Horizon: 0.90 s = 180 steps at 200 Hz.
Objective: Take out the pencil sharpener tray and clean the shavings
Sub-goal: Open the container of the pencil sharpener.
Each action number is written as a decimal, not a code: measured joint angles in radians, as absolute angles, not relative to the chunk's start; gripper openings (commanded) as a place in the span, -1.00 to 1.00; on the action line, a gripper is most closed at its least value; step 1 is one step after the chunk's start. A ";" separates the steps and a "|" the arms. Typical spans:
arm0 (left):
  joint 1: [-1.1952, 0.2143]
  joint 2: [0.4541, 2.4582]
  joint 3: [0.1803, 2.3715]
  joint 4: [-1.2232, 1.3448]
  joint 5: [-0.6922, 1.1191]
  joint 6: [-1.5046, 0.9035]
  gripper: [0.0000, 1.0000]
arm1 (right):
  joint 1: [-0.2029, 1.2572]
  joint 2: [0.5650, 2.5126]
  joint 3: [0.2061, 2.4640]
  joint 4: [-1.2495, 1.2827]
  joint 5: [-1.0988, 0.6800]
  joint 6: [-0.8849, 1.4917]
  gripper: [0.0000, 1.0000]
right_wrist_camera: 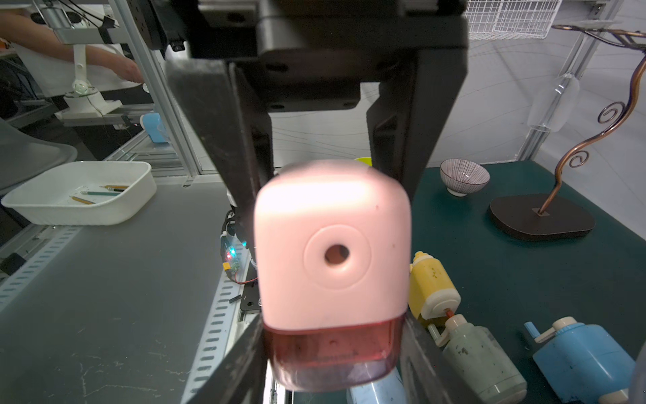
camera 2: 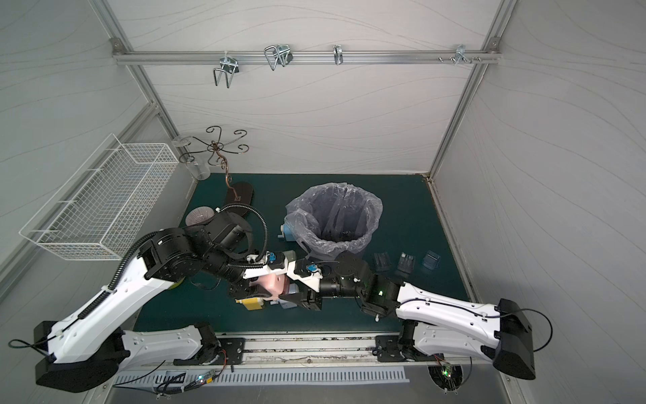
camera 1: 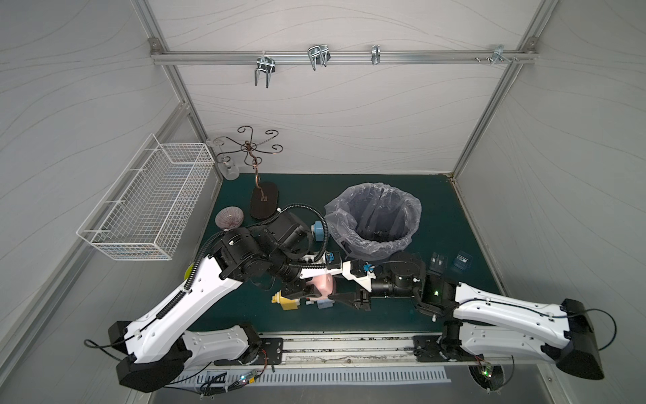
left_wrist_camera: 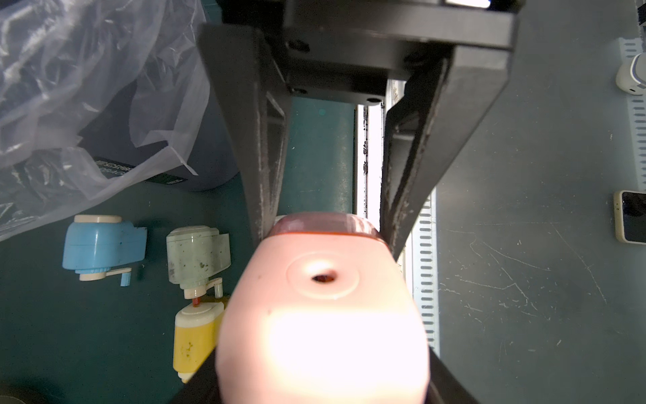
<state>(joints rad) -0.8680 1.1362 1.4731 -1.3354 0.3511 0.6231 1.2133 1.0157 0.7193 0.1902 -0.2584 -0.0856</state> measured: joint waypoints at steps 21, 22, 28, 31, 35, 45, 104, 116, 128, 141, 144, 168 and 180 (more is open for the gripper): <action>-0.868 1.136 1.473 -1.336 0.352 0.620 -1.00 | 1.213 1.017 0.719 0.190 -0.260 -0.080 -0.46; -0.868 1.136 1.473 -1.336 0.352 0.620 -1.00 | 1.213 1.017 0.719 0.190 -0.260 -0.080 -0.47; -0.868 1.136 1.473 -1.336 0.352 0.620 -1.00 | 1.213 1.017 0.719 0.190 -0.260 -0.079 -0.57; -0.868 1.136 1.473 -1.336 0.352 0.620 -1.00 | 1.213 1.017 0.719 0.190 -0.260 -0.079 -0.64; -0.868 1.136 1.473 -1.336 0.352 0.620 -1.00 | 1.213 1.017 0.719 0.190 -0.260 -0.079 -0.74; -0.868 1.136 1.473 -1.337 0.352 0.620 -1.00 | 1.213 1.017 0.719 0.190 -0.259 -0.079 -1.00; -0.868 1.136 1.473 -1.336 0.350 0.618 -1.00 | 1.213 1.014 0.725 0.176 -0.249 -0.078 -1.00; -0.868 1.137 1.473 -1.333 0.350 0.618 -1.00 | 1.213 1.009 0.725 0.170 -0.245 -0.078 -1.00; -0.869 1.140 1.471 -1.327 0.352 0.617 -1.00 | 1.210 1.002 0.725 0.159 -0.242 -0.078 -1.00; -0.870 1.142 1.467 -1.318 0.353 0.616 -1.00 | 1.206 0.994 0.725 0.146 -0.240 -0.078 -1.00; -0.871 1.142 1.466 -1.314 0.354 0.616 -1.00 | 1.205 0.992 0.725 0.143 -0.240 -0.078 -1.00; -0.874 1.143 1.460 -1.296 0.358 0.612 -1.00 | 1.200 0.977 0.725 0.123 -0.239 -0.078 -1.00; -0.875 1.143 1.456 -1.289 0.360 0.611 -1.00 | 1.197 0.971 0.725 0.115 -0.239 -0.077 -1.00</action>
<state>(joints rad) -0.8745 1.1435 1.4563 -1.2888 0.3599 0.6109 1.1973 0.9707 0.7246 0.1146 -0.2386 -0.0769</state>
